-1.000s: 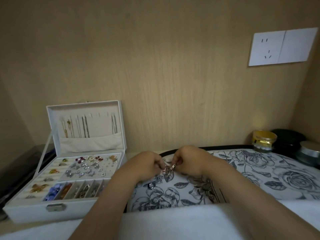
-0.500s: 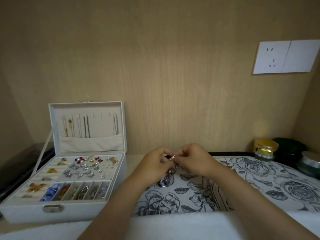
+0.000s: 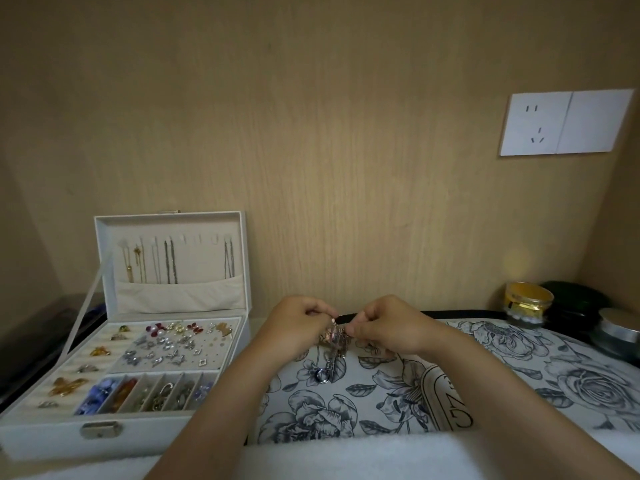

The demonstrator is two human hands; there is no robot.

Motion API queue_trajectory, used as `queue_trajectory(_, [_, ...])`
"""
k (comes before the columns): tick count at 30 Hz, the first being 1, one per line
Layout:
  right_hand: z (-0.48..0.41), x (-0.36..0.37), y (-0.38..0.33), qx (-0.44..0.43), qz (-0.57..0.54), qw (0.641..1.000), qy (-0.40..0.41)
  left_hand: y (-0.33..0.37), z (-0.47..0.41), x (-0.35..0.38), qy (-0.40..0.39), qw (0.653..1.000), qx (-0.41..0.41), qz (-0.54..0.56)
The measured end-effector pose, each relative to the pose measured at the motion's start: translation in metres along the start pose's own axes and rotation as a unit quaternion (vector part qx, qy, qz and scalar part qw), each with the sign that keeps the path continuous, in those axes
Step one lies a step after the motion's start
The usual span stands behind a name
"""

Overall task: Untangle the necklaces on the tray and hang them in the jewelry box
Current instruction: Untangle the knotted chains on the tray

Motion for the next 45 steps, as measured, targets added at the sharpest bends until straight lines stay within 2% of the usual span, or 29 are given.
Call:
queue_trajectory(3, [0.004, 0.002, 0.000, 0.027, 0.029, 0.998, -0.039, -0.002, 0.001, -0.001, 0.041, 0.991, -0.031, 0.124])
queue_trajectory(6, [0.008, 0.004, 0.000, 0.035, 0.099, 0.992, -0.064, -0.002, 0.002, 0.004, 0.044, 0.973, -0.049, 0.220])
queue_trajectory(8, [0.008, 0.005, -0.008, 0.007, 0.065, 0.996, -0.053, 0.003, 0.003, 0.008, 0.029, 0.973, -0.041, 0.227])
queue_trajectory(11, [0.006, 0.010, -0.015, -0.031, -0.123, 0.988, -0.090, 0.013, 0.003, 0.011, 0.012, 0.973, -0.002, 0.231])
queue_trajectory(16, [0.011, 0.018, -0.015, -0.046, -0.053, 0.991, -0.113, 0.017, 0.001, 0.004, 0.029, 0.978, 0.031, 0.205])
queue_trajectory(20, [0.010, 0.009, -0.013, -0.024, -0.047, 0.995, -0.085, 0.012, 0.002, -0.001, 0.018, 0.980, 0.002, 0.199])
queue_trajectory(23, [0.010, 0.003, -0.013, -0.021, -0.029, 0.998, -0.058, 0.012, 0.003, -0.006, 0.007, 0.990, 0.003, 0.139])
queue_trajectory(27, [0.014, 0.012, -0.011, -0.012, 0.013, 0.993, -0.118, 0.012, 0.004, -0.009, -0.001, 0.995, 0.006, 0.096])
queue_trajectory(32, [0.014, 0.011, -0.011, -0.006, -0.007, 0.994, -0.106, 0.007, 0.001, -0.005, -0.016, 0.999, 0.027, 0.012])
queue_trajectory(35, [0.008, 0.009, -0.005, -0.004, 0.072, 0.994, -0.085, -0.001, 0.000, -0.004, -0.048, 0.993, 0.043, -0.101])
queue_trajectory(37, [0.008, 0.016, -0.001, 0.002, 0.121, 0.986, -0.117, -0.009, 0.000, -0.004, -0.069, 0.980, 0.036, -0.181])
queue_trajectory(40, [0.016, 0.032, 0.001, 0.013, 0.132, 0.971, -0.197, -0.022, 0.002, -0.004, -0.107, 0.960, 0.005, -0.258])
queue_trajectory(42, [0.013, 0.029, 0.000, 0.001, 0.121, 0.978, -0.170, -0.030, 0.004, -0.005, -0.130, 0.949, -0.013, -0.287])
queue_trajectory(45, [0.004, 0.019, -0.007, -0.061, 0.136, 0.987, -0.062, -0.028, 0.003, -0.011, -0.141, 0.931, -0.001, -0.338])
Point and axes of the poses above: each hand's wrist, its own z-axis away from the middle knuckle, its own x-axis out of the palm, y = z × x, the point moved 8 cm from there along -z, towards the middle knuckle, and after that the axes turned 10 degrees about x, right-handed, at the moved point
